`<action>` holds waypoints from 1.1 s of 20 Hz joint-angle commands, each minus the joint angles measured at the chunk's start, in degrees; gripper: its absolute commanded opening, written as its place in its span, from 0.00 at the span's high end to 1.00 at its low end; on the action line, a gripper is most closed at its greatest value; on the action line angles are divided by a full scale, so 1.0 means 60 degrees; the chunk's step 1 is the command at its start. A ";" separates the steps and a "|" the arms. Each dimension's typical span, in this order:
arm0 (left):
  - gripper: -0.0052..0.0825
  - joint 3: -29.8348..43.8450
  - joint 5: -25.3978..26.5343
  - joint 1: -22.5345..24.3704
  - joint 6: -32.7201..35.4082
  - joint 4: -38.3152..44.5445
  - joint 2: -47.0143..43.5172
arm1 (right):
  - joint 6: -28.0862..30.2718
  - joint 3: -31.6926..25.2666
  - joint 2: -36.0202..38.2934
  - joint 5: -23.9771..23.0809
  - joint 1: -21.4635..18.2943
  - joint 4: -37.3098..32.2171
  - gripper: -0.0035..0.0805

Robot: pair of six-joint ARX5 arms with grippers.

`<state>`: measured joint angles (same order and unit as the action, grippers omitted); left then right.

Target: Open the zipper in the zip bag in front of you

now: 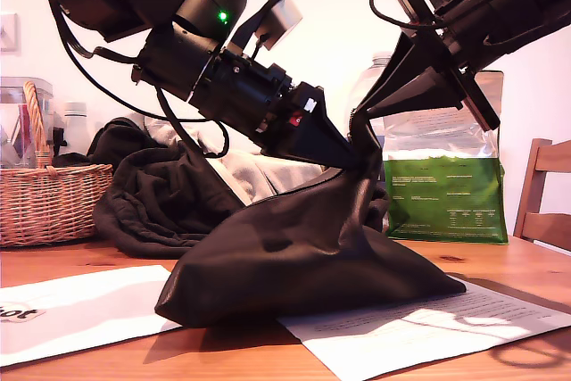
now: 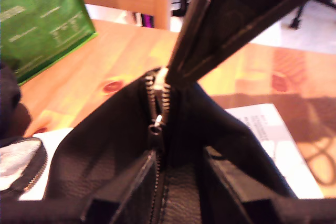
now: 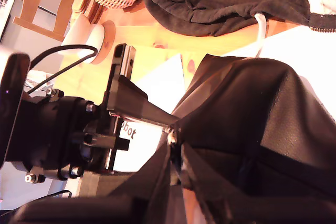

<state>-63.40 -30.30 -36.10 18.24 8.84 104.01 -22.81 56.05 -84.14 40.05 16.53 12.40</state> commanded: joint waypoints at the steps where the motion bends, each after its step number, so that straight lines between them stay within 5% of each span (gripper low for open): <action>1: 0.73 0.0197 0.0062 0.0160 -0.0051 0.0401 0.0113 | 0.0022 0.0051 -0.0040 0.0153 0.0076 -0.0011 0.97; 12: 0.86 0.0197 -0.0710 0.0106 -0.0302 0.0557 0.0113 | 0.0025 0.0051 -0.0040 0.0153 0.0117 0.0022 0.97; 22: 0.97 0.0197 -0.0579 0.0047 -0.0219 0.0488 0.0237 | 0.0022 0.0051 -0.0040 0.0153 0.0182 0.0051 0.97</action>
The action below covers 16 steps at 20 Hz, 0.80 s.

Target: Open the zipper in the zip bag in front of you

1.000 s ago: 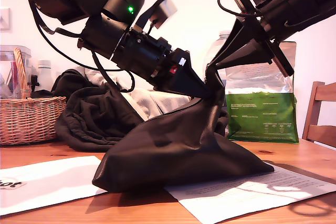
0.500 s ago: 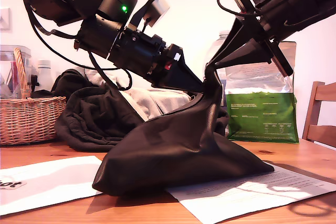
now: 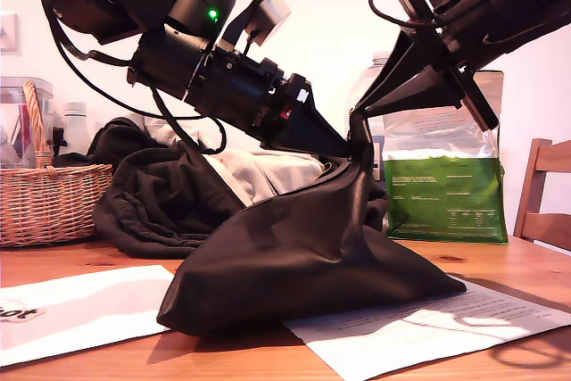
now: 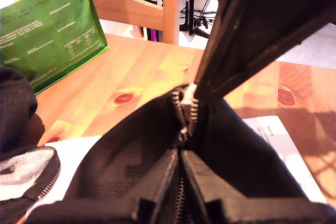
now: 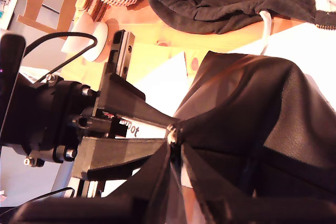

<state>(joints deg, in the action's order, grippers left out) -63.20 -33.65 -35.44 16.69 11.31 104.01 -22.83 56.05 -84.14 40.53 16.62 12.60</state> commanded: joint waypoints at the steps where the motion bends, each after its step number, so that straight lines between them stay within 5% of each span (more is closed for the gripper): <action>1: 0.97 0.0164 -0.0022 -0.0004 0.0040 0.0018 0.0237 | 0.0025 0.0051 -0.0040 0.0073 0.0168 0.0022 0.97; 16: 0.97 0.0164 0.1024 0.0215 0.0000 -0.0889 0.0219 | 0.0066 0.0051 -0.0040 -0.0597 0.0157 0.0317 0.97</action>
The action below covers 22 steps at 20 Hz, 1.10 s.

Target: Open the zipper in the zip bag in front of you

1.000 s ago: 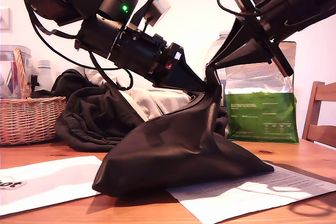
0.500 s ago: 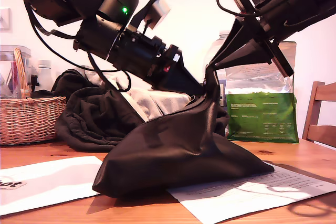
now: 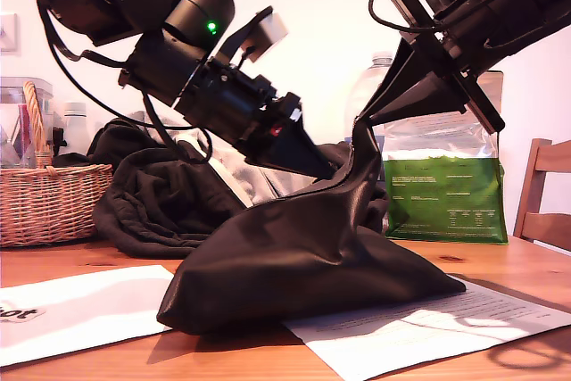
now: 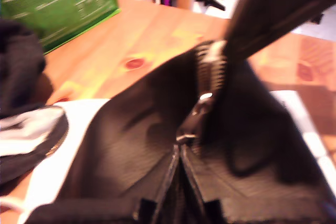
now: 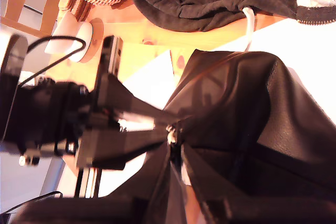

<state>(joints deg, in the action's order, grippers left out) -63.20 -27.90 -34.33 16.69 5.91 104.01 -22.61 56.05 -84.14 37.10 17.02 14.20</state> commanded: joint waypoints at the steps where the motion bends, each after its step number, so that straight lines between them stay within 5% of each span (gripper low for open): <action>1: 0.97 0.0164 0.0164 0.0033 0.0040 -0.0076 0.0219 | 0.0029 0.0051 -0.0040 -0.0058 0.0091 0.0055 0.97; 6: 0.94 0.0164 -0.0863 0.0022 -0.0069 -0.0033 0.0222 | 0.0025 0.0051 -0.0040 -0.0047 0.0098 0.0047 0.97; 9: 0.63 0.0164 -0.1020 -0.0131 0.0299 0.0459 0.0222 | 0.0025 0.0051 -0.0040 -0.0040 0.0098 0.0058 0.97; 22: 0.66 0.0164 -0.0845 -0.0175 0.0404 0.1118 0.0681 | 0.0022 0.0051 -0.0040 0.0004 0.0102 0.0047 0.97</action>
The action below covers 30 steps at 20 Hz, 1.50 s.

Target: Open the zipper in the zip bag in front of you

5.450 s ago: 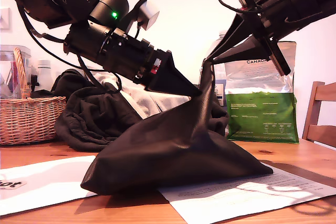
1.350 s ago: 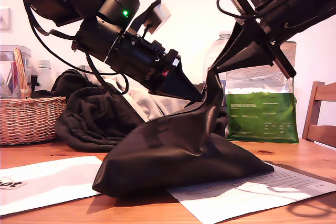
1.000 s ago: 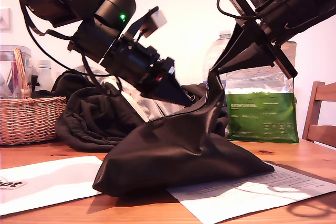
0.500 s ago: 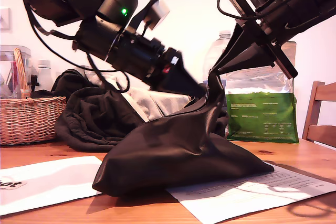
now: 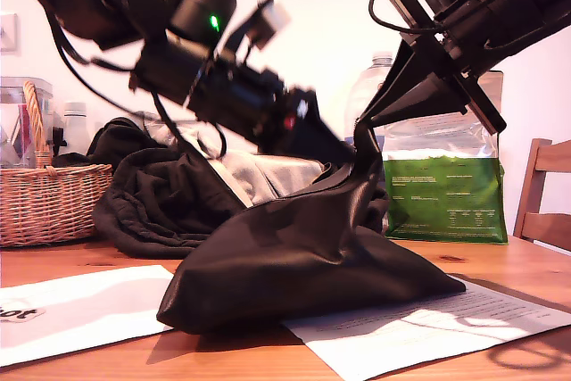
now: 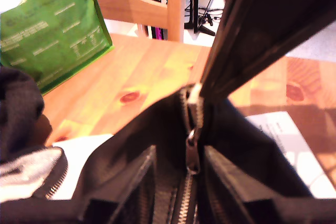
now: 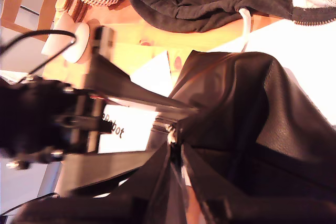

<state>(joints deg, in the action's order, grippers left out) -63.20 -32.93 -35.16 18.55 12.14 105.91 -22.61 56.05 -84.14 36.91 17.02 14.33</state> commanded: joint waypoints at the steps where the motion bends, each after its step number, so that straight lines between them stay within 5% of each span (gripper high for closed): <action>1: 0.69 0.0164 -0.0007 -0.0036 0.0168 0.0131 0.0372 | 0.0022 0.0051 -0.0040 0.0036 0.0102 0.0033 0.97; 8: 0.85 0.0164 -0.0080 -0.0047 0.0189 0.0528 0.0372 | 0.0018 0.0051 -0.0040 0.0106 0.0102 0.0058 0.97; 15: 0.88 0.0164 -0.0084 -0.0044 0.0189 0.0528 0.0372 | 0.0015 0.0051 -0.0040 0.0106 0.0102 0.0055 0.97; 17: 0.97 0.0164 -0.0087 -0.0044 0.0211 0.0528 0.0372 | 0.0011 0.0051 -0.0040 0.0106 0.0102 0.0055 0.97; 30: 0.97 0.0164 0.0076 0.0219 0.0226 0.0077 0.0346 | 0.0018 0.0051 -0.0040 -0.0514 0.0098 0.0415 0.97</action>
<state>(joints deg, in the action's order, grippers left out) -63.20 -32.93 -34.41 19.70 12.43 107.26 -22.61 56.10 -84.14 34.02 17.02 16.10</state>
